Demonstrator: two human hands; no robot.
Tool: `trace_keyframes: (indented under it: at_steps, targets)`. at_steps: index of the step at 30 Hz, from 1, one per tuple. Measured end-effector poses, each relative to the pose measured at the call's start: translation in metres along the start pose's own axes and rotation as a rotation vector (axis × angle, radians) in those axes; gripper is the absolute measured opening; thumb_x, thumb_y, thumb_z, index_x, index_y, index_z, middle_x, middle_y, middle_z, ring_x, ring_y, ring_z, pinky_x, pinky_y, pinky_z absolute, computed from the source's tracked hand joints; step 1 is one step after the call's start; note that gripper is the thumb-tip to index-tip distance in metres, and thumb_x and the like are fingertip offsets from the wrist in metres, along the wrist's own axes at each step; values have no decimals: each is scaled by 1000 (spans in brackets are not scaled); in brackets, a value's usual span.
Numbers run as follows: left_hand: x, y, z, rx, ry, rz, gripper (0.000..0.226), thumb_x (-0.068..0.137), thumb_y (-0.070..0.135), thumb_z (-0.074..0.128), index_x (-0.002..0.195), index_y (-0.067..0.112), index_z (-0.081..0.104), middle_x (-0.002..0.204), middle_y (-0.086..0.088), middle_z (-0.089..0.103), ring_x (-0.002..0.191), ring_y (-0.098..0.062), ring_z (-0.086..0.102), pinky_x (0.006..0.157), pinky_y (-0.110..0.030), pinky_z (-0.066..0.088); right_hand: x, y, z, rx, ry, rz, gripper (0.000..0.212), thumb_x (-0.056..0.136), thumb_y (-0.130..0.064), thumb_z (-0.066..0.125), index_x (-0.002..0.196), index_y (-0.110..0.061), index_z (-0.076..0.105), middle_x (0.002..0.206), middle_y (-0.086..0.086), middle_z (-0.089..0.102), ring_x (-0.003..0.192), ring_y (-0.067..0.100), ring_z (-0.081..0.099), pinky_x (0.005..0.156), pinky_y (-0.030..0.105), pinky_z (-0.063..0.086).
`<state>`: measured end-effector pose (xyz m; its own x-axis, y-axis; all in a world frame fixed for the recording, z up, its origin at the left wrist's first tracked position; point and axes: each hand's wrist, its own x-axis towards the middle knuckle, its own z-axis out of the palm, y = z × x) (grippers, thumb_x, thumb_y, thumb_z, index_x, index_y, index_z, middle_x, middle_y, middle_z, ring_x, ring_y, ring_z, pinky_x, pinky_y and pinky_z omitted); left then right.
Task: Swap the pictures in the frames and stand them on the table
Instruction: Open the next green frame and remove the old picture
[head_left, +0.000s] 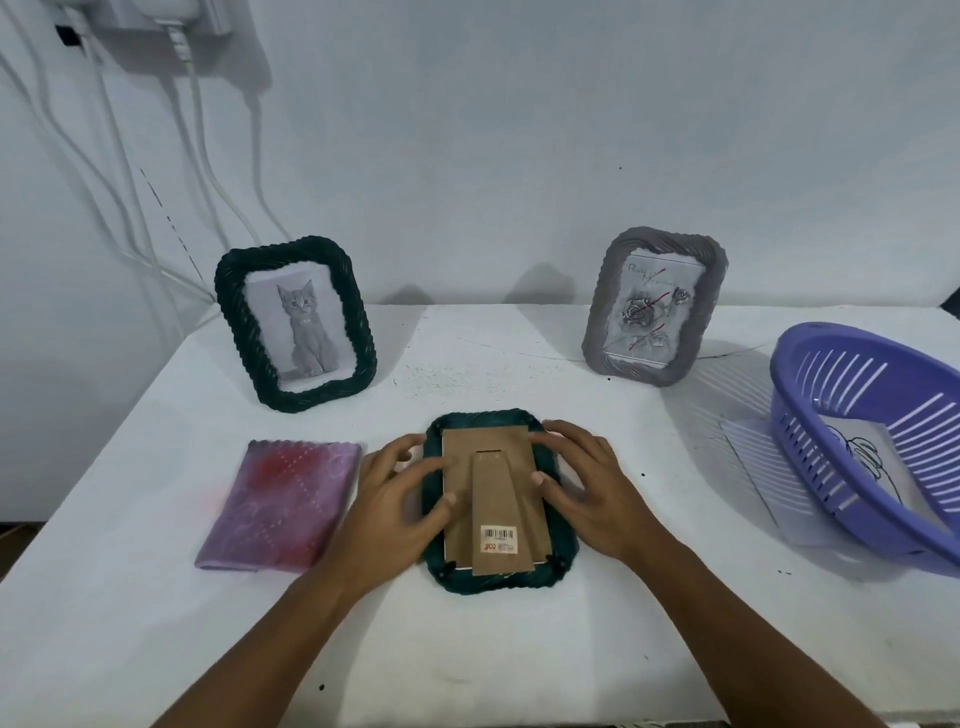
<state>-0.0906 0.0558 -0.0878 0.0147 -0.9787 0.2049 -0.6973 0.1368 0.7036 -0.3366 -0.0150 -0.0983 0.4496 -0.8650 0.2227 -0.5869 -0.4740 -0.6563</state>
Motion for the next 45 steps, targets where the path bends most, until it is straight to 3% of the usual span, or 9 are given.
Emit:
trace_keyframes:
  at_steps: [3, 8, 12, 17, 23, 32, 45]
  targets:
    - [-25, -2, -9, -67, 15, 94, 40, 75, 65, 58, 105, 40, 64, 129, 20, 45, 121, -5, 39, 95, -7, 31, -30, -3, -13, -18, -30, -97, 35, 85, -53, 58, 116, -37, 56, 137, -21, 40, 127, 10, 36, 101, 11, 28]
    - [-49, -11, -13, -112, -85, 146, 43, 65, 60, 73, 102, 37, 71, 126, 23, 48, 121, -13, 43, 97, -23, 41, -62, -4, -20, -73, -105, -239, 38, 79, -50, 70, 107, -26, 63, 133, -11, 47, 122, 16, 43, 98, 27, 40]
    - [-52, -10, -8, -69, -87, 250, 47, 66, 61, 72, 102, 30, 72, 124, 22, 52, 121, -9, 42, 99, -17, 39, -65, -2, -15, -112, -88, -299, 35, 82, -49, 69, 105, -22, 65, 131, -9, 50, 120, 13, 44, 93, 37, 44]
    - [-50, -10, -2, -18, -49, 287, 37, 73, 51, 71, 100, 26, 74, 121, 18, 55, 117, -15, 46, 94, -33, 45, -67, 0, -13, -145, -79, -313, 32, 85, -45, 67, 107, -22, 66, 130, -8, 52, 120, 15, 46, 92, 37, 44]
    - [-48, -8, 2, -47, -90, 230, 34, 72, 56, 70, 97, 32, 73, 121, 24, 52, 119, -13, 43, 95, -45, 42, -66, 2, -13, -98, -115, -288, 31, 87, -47, 62, 106, -24, 65, 133, -14, 49, 123, 13, 42, 95, 36, 43]
    - [-46, 0, 10, -69, -124, 198, 28, 75, 54, 67, 95, 36, 72, 124, 24, 52, 124, -10, 39, 101, -34, 37, -71, 3, -14, -41, -89, -265, 22, 87, -43, 60, 98, -25, 65, 129, -13, 49, 120, 15, 40, 96, 24, 38]
    - [-44, 4, 11, -53, -147, 213, 24, 76, 53, 67, 94, 38, 72, 126, 21, 51, 125, -11, 38, 101, -35, 36, -69, 5, -19, 28, -97, -269, 17, 84, -44, 64, 93, -30, 66, 129, -15, 47, 119, 15, 42, 95, 21, 38]
